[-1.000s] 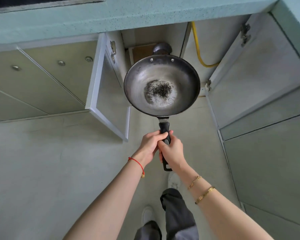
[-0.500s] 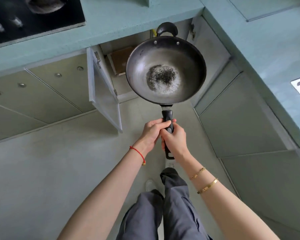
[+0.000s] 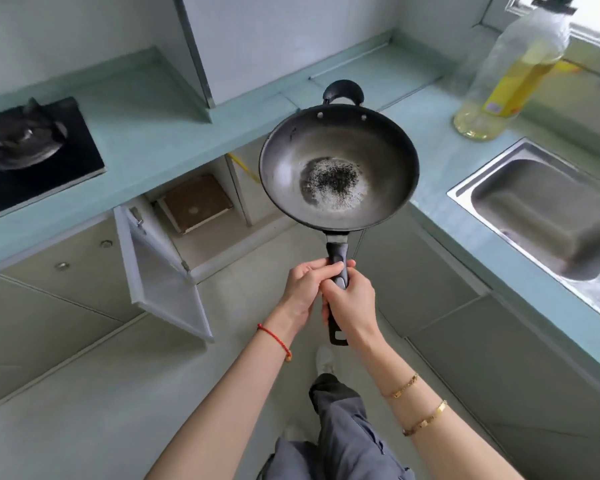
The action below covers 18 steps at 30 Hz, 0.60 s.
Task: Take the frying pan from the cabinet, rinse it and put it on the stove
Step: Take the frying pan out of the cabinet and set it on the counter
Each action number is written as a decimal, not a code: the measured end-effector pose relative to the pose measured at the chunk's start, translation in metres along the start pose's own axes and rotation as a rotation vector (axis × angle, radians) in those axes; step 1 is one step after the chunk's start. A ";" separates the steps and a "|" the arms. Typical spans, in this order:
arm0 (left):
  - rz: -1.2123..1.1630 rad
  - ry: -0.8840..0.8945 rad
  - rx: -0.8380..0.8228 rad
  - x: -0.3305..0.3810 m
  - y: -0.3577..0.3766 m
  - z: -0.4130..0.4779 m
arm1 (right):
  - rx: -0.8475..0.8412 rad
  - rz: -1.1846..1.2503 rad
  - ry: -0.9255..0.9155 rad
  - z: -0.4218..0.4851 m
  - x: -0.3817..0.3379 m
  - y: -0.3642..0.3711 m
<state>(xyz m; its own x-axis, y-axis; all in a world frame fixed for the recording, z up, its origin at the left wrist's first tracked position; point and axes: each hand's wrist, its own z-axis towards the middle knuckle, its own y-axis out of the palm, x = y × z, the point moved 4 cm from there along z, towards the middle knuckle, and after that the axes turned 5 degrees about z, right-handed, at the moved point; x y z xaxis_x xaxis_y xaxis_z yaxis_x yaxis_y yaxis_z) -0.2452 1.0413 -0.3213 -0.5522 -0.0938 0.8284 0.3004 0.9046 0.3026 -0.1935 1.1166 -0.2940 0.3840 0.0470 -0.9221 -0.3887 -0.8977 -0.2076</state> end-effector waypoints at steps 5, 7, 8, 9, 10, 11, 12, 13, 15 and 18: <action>0.138 0.008 -0.058 0.049 0.017 0.046 | 0.109 0.055 -0.021 0.049 -0.036 -0.008; 0.181 0.014 -0.080 0.067 0.024 0.069 | 0.131 0.078 -0.017 0.072 -0.048 -0.011; 0.193 0.021 -0.089 0.078 0.027 0.080 | 0.138 0.086 -0.020 0.085 -0.055 -0.012; 0.211 0.024 -0.097 0.088 0.030 0.093 | 0.144 0.093 -0.023 0.098 -0.062 -0.013; 0.223 0.021 -0.106 0.097 0.033 0.105 | 0.151 0.100 -0.023 0.110 -0.070 -0.014; 0.232 0.019 -0.111 0.106 0.035 0.118 | 0.161 0.113 -0.024 0.122 -0.078 -0.014; 0.234 0.023 -0.112 0.115 0.036 0.129 | 0.170 0.129 -0.029 0.133 -0.085 -0.013; 0.238 0.031 -0.115 0.124 0.036 0.141 | 0.179 0.143 -0.042 0.143 -0.093 -0.012; 0.248 0.039 -0.141 0.141 0.037 0.166 | 0.197 0.172 -0.058 0.165 -0.107 -0.011; 0.239 0.016 -0.215 0.164 0.041 0.198 | 0.223 0.188 -0.058 0.199 -0.125 -0.009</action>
<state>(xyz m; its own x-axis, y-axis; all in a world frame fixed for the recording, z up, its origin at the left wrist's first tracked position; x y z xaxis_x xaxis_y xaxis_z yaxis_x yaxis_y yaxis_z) -0.4778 1.1453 -0.2662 -0.4345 0.1027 0.8948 0.5782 0.7936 0.1897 -0.4044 1.2058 -0.2420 0.2418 -0.0808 -0.9669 -0.6254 -0.7749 -0.0917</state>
